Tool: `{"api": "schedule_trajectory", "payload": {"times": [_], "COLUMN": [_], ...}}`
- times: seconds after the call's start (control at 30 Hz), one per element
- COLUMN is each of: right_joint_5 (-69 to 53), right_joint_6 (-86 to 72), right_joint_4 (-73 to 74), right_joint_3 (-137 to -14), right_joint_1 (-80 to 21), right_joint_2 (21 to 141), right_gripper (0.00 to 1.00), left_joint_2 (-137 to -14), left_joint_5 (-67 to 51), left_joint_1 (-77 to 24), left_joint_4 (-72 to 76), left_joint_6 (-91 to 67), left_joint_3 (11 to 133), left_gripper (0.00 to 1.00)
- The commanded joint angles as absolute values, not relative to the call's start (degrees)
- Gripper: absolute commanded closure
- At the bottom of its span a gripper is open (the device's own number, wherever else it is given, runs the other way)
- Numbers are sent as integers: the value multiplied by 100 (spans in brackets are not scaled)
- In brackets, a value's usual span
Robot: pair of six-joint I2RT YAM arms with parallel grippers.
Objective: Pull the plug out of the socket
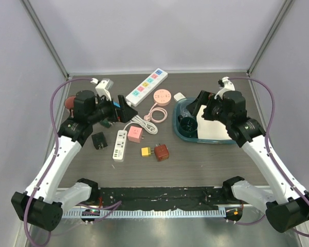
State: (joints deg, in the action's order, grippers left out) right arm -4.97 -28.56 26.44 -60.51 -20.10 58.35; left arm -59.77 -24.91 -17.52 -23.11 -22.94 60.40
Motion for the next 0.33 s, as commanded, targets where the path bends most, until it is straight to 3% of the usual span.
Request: {"api": "schedule_trajectory", "payload": {"times": [0.0, 0.3], "right_joint_5": [-650, -1002], "right_joint_6": [-2786, -2997], "right_joint_4": [1951, 1573], "right_joint_3": [-5941, -5722], "right_joint_1": [-2030, -2030], "right_joint_2": [5651, 5607], "right_gripper": [0, 0], "left_joint_2": [-5828, -5669], "left_joint_5": [-2329, -2382], "left_joint_1": [-1740, -1740], "left_joint_4": [-2013, -1828], "left_joint_6": [-2127, -2224], "left_joint_3": [6240, 6082], "left_gripper": [0, 0]}}
